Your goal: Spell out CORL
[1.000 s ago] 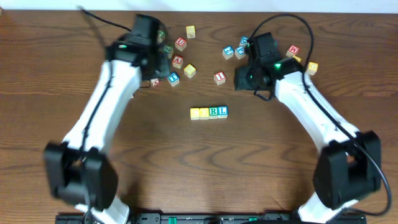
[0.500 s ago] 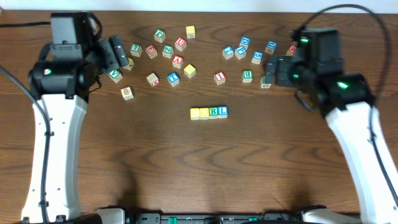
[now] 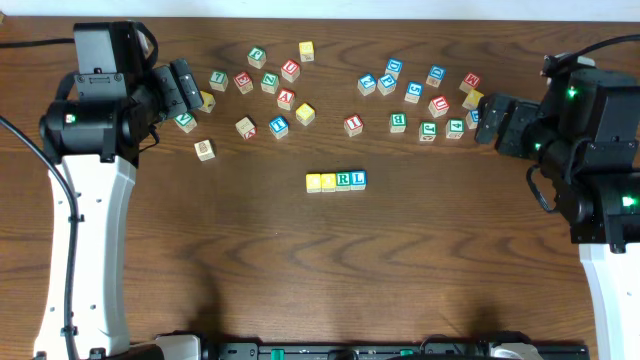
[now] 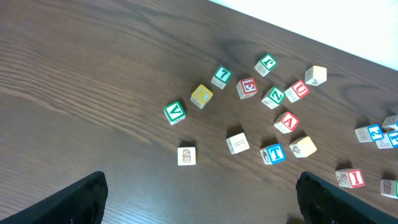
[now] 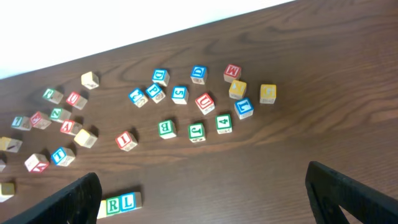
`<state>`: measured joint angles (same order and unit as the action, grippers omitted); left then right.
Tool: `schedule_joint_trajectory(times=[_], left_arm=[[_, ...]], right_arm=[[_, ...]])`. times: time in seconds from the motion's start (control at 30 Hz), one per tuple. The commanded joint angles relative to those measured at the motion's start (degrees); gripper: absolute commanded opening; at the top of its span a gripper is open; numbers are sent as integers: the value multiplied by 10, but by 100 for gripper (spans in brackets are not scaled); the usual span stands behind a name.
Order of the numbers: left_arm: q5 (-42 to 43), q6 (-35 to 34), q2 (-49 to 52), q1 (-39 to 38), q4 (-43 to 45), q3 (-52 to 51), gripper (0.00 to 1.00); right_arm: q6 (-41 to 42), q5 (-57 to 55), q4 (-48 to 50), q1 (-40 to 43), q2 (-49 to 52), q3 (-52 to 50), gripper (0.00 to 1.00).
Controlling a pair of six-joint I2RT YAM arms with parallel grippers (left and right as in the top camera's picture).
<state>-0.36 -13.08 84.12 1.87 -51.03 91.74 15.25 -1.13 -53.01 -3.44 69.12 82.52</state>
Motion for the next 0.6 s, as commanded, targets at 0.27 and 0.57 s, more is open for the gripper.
schedule_joint_trajectory(times=[0.27,0.57], left_arm=[[-5,6,-1,2,-2,11,96],[-5,6,-1,2,-2,11,96]], right_arm=[[-8,-5,-8,3,-1,9,99],[-14,-13,-14,3,-1,9,99]])
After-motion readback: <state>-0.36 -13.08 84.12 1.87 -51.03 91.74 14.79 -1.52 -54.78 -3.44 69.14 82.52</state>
